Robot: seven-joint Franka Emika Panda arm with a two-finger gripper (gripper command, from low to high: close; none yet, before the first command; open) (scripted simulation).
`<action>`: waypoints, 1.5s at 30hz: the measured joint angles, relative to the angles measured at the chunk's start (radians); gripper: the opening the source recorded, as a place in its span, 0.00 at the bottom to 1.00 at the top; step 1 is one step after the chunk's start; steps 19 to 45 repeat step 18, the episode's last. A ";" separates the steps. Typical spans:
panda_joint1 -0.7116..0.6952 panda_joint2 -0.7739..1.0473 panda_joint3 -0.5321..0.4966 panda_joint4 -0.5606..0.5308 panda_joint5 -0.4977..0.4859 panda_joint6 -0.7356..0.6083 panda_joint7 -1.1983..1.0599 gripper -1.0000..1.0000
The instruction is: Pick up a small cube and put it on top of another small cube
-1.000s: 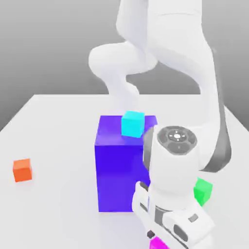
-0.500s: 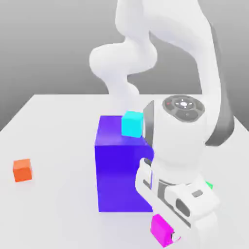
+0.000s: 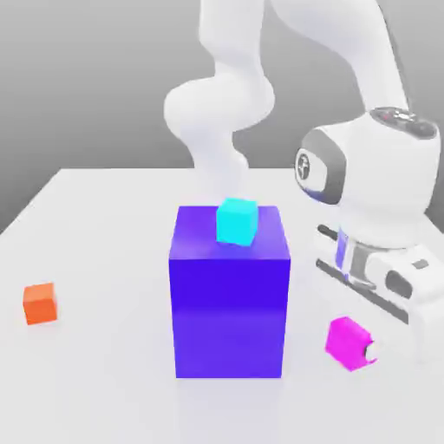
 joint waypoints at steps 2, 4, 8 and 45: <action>0.043 -0.060 0.021 -0.064 -0.019 0.005 -0.006 0.00; 0.074 -0.118 0.037 -0.128 -0.024 0.011 -0.023 0.00; 0.091 -0.089 0.030 -0.151 0.042 0.050 -0.089 0.00; 0.078 0.092 0.081 -0.144 0.227 0.211 -0.223 1.00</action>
